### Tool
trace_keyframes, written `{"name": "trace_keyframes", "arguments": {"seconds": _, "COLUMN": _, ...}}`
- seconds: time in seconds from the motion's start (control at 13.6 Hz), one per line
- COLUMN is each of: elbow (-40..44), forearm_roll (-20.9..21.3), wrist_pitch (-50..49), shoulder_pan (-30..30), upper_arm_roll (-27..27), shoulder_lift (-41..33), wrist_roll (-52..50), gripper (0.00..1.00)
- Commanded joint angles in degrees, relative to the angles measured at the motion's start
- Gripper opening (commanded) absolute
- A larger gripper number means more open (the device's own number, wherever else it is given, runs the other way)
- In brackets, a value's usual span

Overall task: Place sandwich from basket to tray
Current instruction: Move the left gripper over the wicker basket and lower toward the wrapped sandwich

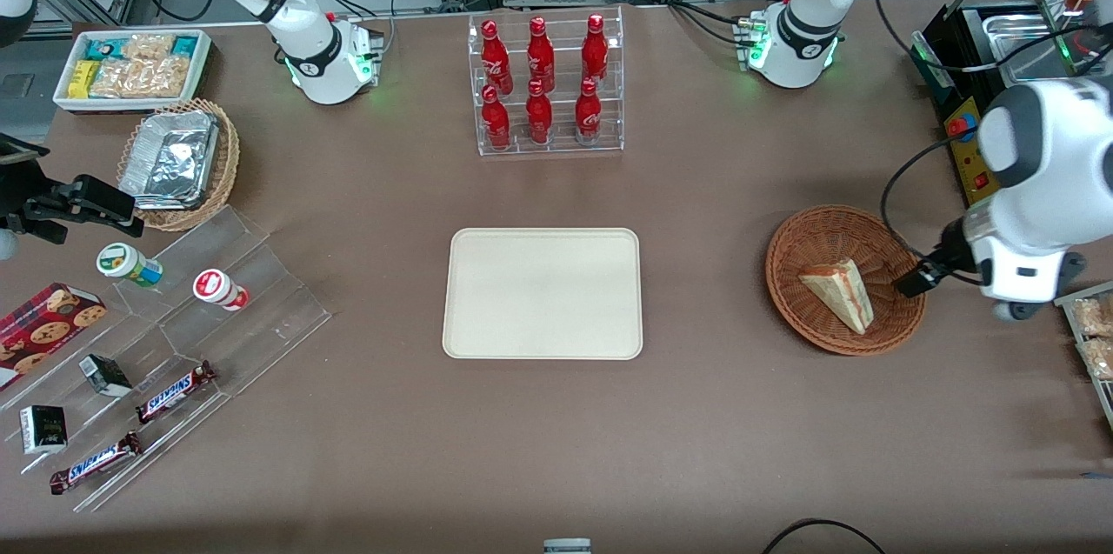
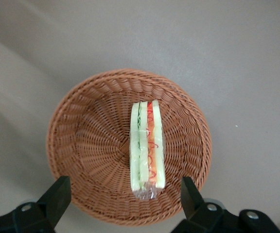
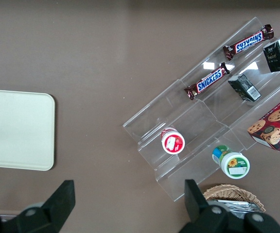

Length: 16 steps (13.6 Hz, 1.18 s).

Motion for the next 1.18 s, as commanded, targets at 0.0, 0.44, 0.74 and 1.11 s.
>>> {"name": "trace_keyframes", "arguments": {"seconds": 0.0, "elbow": -10.5, "forearm_roll": 0.9, "wrist_pitch": 10.1, "shoulder_pan": -1.2, "upper_arm_roll": -0.3, "shoulder_lift": -3.2, "wrist_roll": -6.0, "gripper": 1.0}}
{"name": "trace_keyframes", "arguments": {"seconds": 0.44, "elbow": -14.2, "forearm_roll": 1.4, "wrist_pitch": 16.1, "shoulder_pan": -4.5, "upper_arm_roll": -0.3, "shoulder_lift": -0.3, "wrist_roll": -8.1, "gripper": 1.0}}
{"name": "trace_keyframes", "arguments": {"seconds": 0.74, "elbow": -14.4, "forearm_roll": 4.2, "wrist_pitch": 17.0, "shoulder_pan": -4.6, "upper_arm_roll": -0.2, "shoulder_lift": 2.3, "wrist_roll": -10.1, "gripper": 1.0}}
{"name": "trace_keyframes", "arguments": {"seconds": 1.11, "elbow": -14.6, "forearm_roll": 5.2, "wrist_pitch": 17.1, "shoulder_pan": -4.2, "upper_arm_roll": -0.1, "shoulder_lift": 3.3, "wrist_roll": -10.2, "gripper": 0.97}}
